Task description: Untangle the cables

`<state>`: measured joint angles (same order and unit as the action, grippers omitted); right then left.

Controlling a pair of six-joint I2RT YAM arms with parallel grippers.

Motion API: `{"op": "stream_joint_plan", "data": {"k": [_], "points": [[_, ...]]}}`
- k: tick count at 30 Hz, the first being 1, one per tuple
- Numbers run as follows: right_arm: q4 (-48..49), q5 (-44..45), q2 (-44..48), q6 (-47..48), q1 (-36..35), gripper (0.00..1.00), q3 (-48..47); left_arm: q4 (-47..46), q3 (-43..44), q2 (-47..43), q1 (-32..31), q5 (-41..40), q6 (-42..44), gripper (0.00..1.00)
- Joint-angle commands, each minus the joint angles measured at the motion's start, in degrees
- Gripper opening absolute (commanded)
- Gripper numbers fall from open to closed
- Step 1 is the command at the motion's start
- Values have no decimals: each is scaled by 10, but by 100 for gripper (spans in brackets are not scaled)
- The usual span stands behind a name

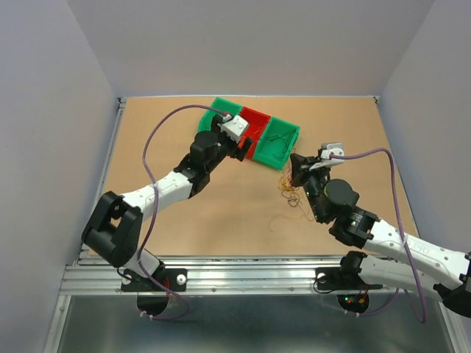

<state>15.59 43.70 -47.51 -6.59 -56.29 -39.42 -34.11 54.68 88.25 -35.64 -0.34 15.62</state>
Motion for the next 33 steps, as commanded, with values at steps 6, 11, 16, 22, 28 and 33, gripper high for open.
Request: {"op": "stream_joint_plan", "data": {"k": [6, 11, 16, 22, 28, 33], "points": [[40, -18, -65, -27, -1, 1, -57, -116, -58, -55, -2, 168, 23, 93], [45, -36, -71, -47, 0, 11, -58, -119, -55, -48, -1, 201, 3, 93], [73, -44, -78, -57, -1, 0, -37, -128, -65, -65, -2, 191, -7, 93], [71, -88, -136, -33, -1, 1, -94, -185, -107, -101, 1, 192, 1, 93], [63, -104, -160, -32, 0, 1, -101, -205, -137, -143, 17, 259, -1, 93], [66, -143, -163, -35, -1, 0, -93, -255, -168, -133, 21, 343, 3, 94]]}}
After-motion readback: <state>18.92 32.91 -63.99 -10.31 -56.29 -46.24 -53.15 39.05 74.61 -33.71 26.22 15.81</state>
